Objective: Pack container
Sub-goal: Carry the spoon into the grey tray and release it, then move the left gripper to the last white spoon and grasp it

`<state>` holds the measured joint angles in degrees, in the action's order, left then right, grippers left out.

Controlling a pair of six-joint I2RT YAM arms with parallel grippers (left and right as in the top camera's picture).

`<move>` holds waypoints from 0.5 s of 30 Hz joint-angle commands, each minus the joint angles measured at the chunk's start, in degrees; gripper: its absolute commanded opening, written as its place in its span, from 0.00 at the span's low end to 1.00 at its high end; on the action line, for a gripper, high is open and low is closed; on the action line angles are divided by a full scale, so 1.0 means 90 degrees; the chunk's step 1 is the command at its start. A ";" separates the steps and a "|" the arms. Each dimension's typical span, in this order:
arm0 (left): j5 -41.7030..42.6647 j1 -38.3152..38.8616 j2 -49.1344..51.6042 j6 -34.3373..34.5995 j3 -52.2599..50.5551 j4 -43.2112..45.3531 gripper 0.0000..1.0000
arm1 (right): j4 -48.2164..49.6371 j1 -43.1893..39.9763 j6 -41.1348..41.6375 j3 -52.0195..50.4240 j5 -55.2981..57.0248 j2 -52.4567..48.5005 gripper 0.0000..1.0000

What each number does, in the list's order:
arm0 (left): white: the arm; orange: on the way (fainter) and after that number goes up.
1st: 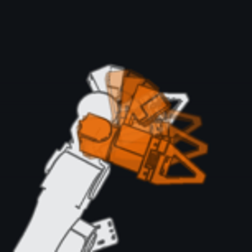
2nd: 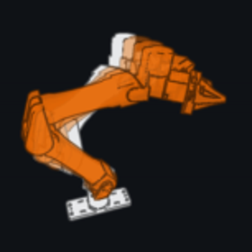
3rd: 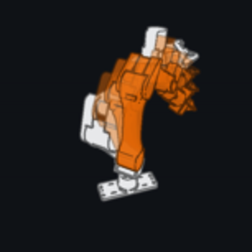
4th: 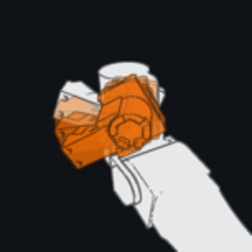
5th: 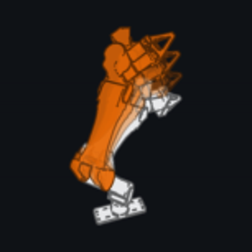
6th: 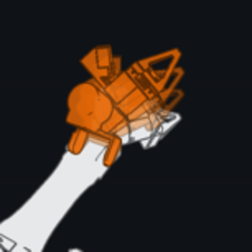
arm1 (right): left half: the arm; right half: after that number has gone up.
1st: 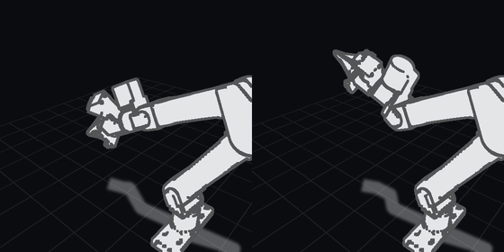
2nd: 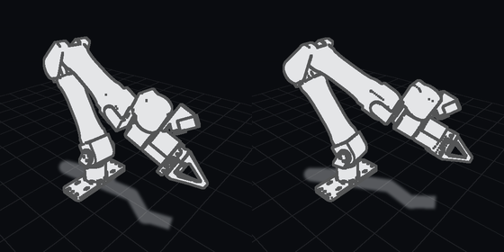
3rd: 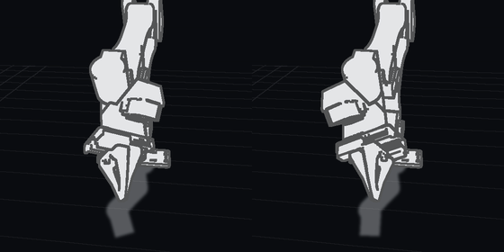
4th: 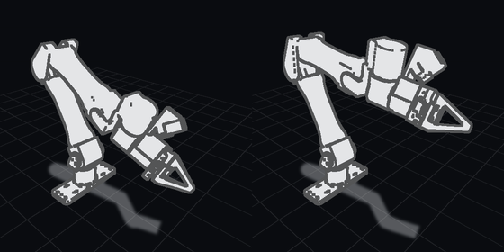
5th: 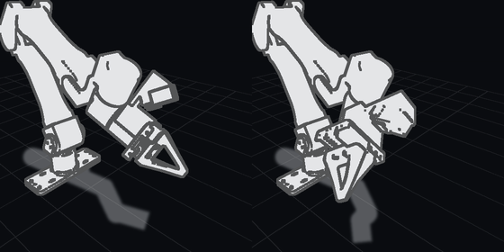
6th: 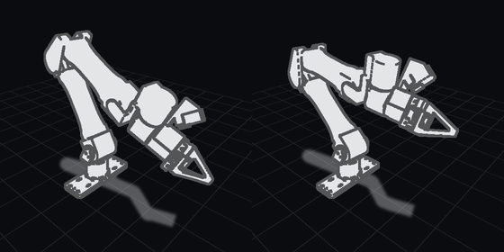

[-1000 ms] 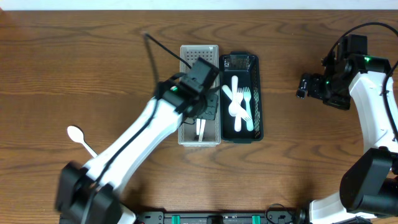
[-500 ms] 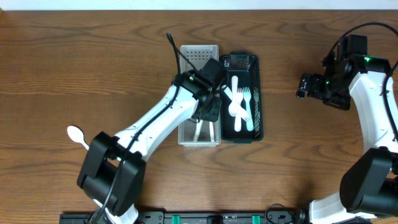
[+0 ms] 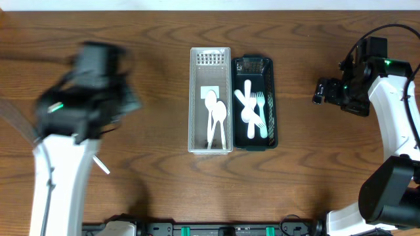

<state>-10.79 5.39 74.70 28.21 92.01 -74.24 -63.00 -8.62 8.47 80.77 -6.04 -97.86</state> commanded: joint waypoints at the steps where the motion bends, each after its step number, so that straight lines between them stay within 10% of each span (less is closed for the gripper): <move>1: -0.0257 -0.1236 -0.0430 0.0454 -0.0372 0.0022 0.67 | 0.0000 0.0007 -0.0097 -0.0063 -0.0046 0.0022 0.99; 15: 0.0296 -0.3412 0.0131 0.0236 -0.3230 0.2132 0.86 | 0.0151 0.0007 -0.0168 -0.0299 -0.0044 0.0022 0.99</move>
<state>-9.69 -24.03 73.47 31.05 67.37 -57.28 -62.02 -8.62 8.29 78.91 -6.04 -97.86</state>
